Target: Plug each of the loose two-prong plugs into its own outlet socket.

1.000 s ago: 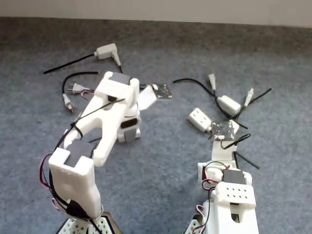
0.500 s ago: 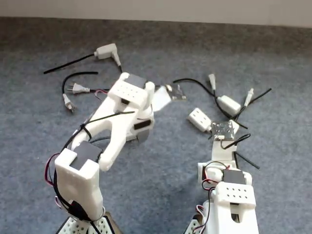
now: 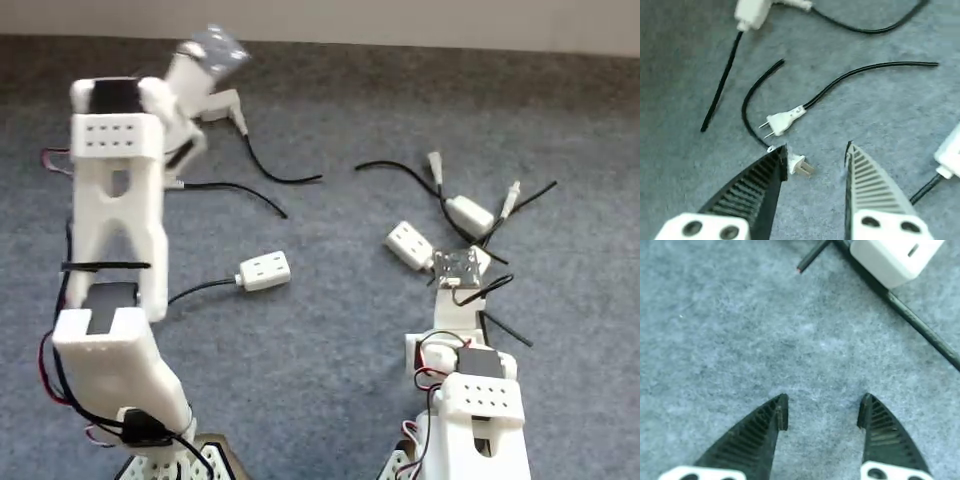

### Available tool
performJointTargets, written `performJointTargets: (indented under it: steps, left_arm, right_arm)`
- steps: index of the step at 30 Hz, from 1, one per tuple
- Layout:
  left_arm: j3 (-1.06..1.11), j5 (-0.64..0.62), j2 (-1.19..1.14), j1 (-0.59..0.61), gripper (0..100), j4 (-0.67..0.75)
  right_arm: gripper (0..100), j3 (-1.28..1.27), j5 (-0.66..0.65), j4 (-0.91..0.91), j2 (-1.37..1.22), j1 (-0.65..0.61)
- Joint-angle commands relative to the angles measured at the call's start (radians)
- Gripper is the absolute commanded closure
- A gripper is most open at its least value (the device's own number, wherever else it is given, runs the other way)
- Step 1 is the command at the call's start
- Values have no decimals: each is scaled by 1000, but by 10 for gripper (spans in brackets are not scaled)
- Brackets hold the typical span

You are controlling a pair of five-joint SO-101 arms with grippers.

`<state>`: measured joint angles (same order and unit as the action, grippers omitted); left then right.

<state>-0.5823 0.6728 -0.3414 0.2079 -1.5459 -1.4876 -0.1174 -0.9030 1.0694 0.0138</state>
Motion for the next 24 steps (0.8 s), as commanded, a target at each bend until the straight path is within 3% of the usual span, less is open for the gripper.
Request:
performJointTargets:
  steps: [1, 8, 14, 24]
  left_arm:
    - [-38, -112, -1, 82, 797, 72]
    - [-97, -334, -193, 145, 800, 89]
    - [-197, -681, -321, 239, 800, 41]
    - [-272, -715, -463, 223, 800, 41]
  right_arm:
    - [771, 4, -11, 15, 8, -28]
    - [771, 2, -11, 15, 7, -28]
    - [771, 2, -11, 15, 7, -28]
    - [771, 2, -11, 16, 7, -28]
